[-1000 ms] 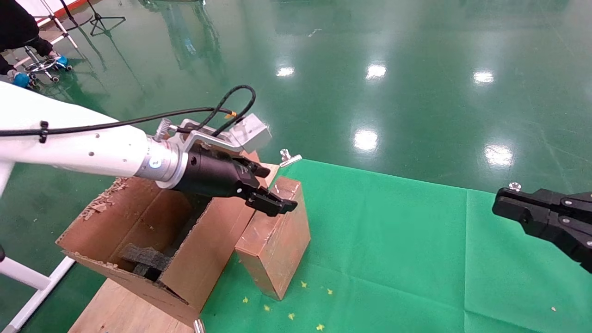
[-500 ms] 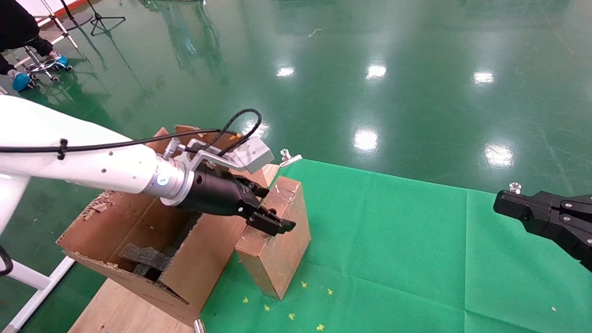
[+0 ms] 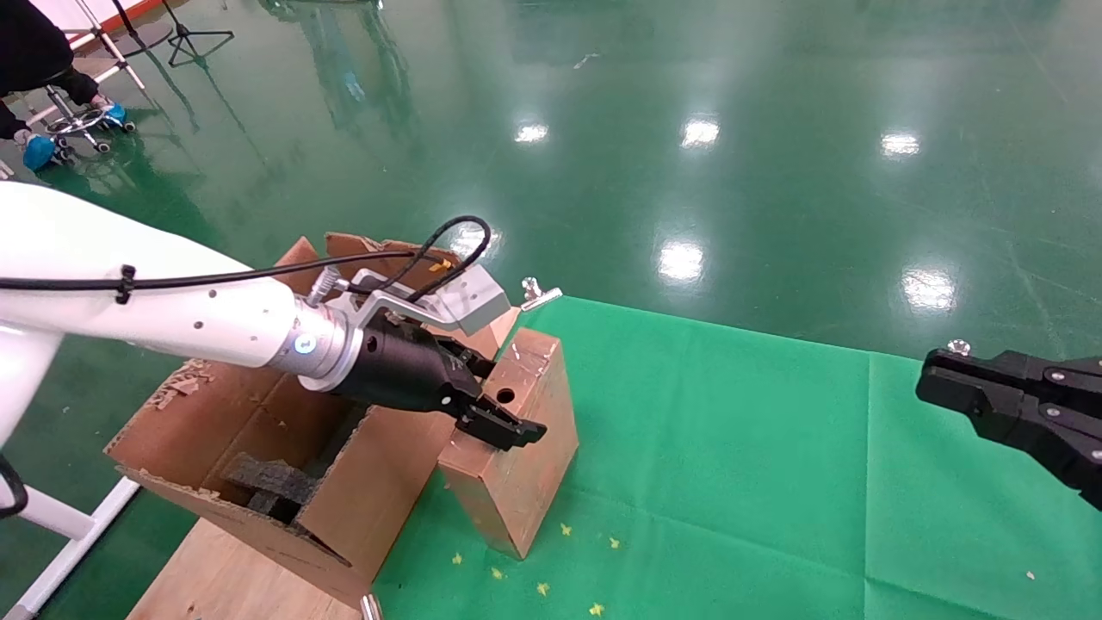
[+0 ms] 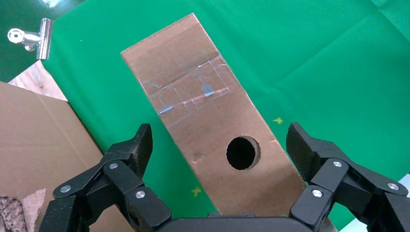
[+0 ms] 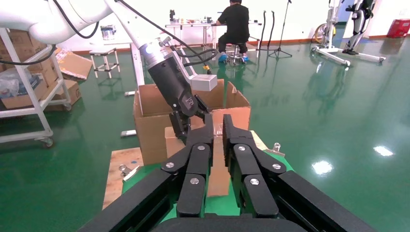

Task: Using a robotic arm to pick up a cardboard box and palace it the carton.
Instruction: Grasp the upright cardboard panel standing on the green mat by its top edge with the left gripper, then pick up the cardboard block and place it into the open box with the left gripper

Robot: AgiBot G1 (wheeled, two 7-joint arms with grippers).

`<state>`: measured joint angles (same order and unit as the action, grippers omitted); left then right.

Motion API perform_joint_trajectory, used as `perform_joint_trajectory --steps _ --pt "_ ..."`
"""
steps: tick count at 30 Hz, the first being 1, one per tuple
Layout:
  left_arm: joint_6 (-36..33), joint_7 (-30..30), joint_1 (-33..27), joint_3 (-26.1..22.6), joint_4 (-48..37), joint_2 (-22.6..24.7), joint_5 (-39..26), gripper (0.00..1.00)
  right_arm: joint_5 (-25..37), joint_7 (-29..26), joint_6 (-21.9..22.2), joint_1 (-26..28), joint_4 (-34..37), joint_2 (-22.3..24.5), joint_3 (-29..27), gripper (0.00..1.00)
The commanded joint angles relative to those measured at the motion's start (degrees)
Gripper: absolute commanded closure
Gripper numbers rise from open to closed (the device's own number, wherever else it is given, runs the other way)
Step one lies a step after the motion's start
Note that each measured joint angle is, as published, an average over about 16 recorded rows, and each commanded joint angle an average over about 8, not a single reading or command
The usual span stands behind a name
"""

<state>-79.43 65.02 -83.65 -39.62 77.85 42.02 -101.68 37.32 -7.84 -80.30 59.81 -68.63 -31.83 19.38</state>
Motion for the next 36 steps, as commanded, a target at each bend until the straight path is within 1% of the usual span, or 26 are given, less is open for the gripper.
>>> perform_joint_trajectory --steps 1,2,22,28,32,36 --pt "-0.04 -0.01 -0.02 -0.02 0.0 0.01 -0.03 0.95 0.0 0.0 0.0 0.0 0.0 0.0 0.0 0.0" --pt "-0.03 0.0 -0.02 -0.01 0.0 0.0 -0.01 1.0 0.0 0.0 0.0 0.0 0.0 0.0 0.0 0.0" --pt "0.16 0.06 -0.03 0.16 -0.04 -0.06 0.18 1.0 0.0 0.0 0.0 0.0 0.0 0.0 0.0 0.0" --pt "0.08 -0.84 -0.5 0.22 -1.02 0.11 0.37 1.0 0.0 0.0 0.0 0.0 0.0 0.0 0.0 0.0" --pt "-0.25 -2.04 -1.34 0.77 -1.57 -0.2 1.39 1.0 0.0 0.0 0.0 0.0 0.0 0.0 0.0 0.0" --pt "-0.48 -3.3 -2.86 2.54 -1.9 -1.34 4.17 1.0 0.0 0.0 0.0 0.0 0.0 0.0 0.0 0.0"
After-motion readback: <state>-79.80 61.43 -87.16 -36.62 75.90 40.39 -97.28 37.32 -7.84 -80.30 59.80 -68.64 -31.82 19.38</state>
